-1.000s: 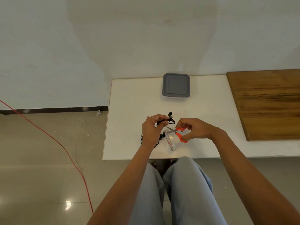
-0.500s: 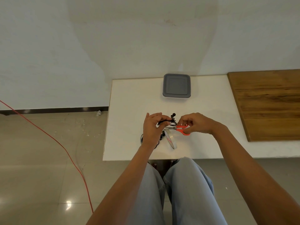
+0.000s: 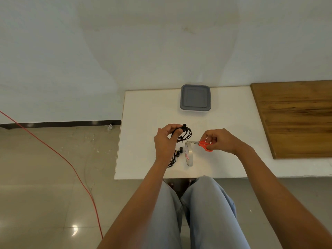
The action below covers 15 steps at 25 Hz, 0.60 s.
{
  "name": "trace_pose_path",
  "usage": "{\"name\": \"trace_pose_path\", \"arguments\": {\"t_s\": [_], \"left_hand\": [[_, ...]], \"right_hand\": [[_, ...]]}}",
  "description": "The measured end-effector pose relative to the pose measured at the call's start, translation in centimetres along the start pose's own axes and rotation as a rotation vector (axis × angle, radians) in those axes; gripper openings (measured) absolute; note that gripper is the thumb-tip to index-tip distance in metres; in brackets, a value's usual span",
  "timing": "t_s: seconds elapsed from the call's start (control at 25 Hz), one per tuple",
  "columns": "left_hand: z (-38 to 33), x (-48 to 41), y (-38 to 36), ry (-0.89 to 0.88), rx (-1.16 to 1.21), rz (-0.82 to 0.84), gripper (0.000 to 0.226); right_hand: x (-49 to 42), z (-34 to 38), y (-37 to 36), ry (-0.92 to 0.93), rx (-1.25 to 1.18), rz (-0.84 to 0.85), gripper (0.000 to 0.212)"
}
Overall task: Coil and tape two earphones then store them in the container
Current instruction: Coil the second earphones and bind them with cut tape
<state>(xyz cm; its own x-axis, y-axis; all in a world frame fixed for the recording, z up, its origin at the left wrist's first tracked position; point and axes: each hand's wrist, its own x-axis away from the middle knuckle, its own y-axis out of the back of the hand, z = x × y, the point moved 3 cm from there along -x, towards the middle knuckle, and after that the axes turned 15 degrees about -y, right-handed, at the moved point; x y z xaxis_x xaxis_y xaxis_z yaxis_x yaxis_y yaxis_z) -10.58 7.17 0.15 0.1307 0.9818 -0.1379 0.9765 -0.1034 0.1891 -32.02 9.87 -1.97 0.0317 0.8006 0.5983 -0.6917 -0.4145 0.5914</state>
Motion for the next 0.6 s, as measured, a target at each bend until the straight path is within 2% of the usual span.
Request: {"name": "trace_pose_path", "arguments": {"t_s": [0.16,0.32,0.4,0.52,0.6], "left_hand": [[-1.1,-0.4,1.0,0.092,0.079,-0.128,0.01],[-2.2,-1.0,2.0,0.149,0.179,-0.186,0.01],[-2.9,-1.1,2.3,0.181,0.241,-0.209,0.009],[-4.4,-1.3,2.8,0.194,0.291,-0.211,0.008],[-5.3,-1.4,3.1,0.189,0.314,-0.199,0.008]], "right_hand": [[0.8,-1.1,-0.5,-0.066,-0.079,-0.025,0.023],[0.5,-2.4,-1.4,-0.175,0.026,-0.009,0.04],[0.2,-2.7,-2.0,-0.249,0.087,-0.091,0.04],[0.6,-2.4,-2.8,-0.4,0.098,-0.312,0.034],[1.0,-1.8,-3.4,-0.448,0.188,-0.374,0.03]]}}
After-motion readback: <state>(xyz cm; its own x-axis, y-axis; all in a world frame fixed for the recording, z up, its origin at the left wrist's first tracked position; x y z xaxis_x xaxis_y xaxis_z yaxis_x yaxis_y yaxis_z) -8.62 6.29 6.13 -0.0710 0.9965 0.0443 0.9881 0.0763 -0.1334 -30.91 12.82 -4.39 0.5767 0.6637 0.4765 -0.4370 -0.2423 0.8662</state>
